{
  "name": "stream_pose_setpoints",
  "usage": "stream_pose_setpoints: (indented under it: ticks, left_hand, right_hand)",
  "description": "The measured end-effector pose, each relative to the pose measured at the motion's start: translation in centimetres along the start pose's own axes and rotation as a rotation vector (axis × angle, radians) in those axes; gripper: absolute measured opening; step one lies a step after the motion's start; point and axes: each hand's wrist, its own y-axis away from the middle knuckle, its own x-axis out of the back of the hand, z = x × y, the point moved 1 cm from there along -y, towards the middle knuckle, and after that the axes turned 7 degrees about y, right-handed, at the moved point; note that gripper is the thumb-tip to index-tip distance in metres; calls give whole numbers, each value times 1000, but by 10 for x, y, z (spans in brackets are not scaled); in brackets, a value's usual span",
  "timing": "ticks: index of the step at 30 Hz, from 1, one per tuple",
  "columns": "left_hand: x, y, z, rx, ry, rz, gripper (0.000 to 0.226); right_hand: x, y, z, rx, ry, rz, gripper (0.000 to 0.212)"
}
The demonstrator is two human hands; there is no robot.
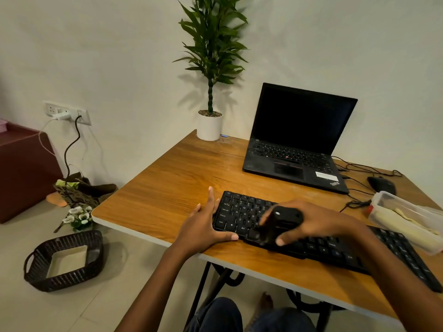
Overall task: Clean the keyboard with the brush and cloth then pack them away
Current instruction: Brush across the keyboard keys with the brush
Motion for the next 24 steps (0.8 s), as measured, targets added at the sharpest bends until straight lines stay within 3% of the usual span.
stream_pose_setpoints:
  ticks: [6, 10, 13, 15, 19, 24]
  left_hand:
    - [1, -1, 1, 3, -3, 6, 128]
    - [2, 0, 3, 6, 11, 6, 128]
    - [3, 0, 3, 3, 21, 4, 128]
    - [3, -1, 2, 6, 27, 3, 128]
    - [2, -1, -1, 11, 17, 6, 127]
    - [3, -2, 1, 9, 5, 24, 129]
  right_hand:
    - [18, 52, 25, -147, 60, -22, 43]
    - [23, 29, 12, -69, -20, 153, 56]
    - [12, -9, 2, 0, -167, 219, 47]
    - [6, -21, 4, 7, -158, 162, 41]
    - [24, 5, 29, -83, -86, 64, 54]
    - [58, 25, 35, -228, 34, -178, 54]
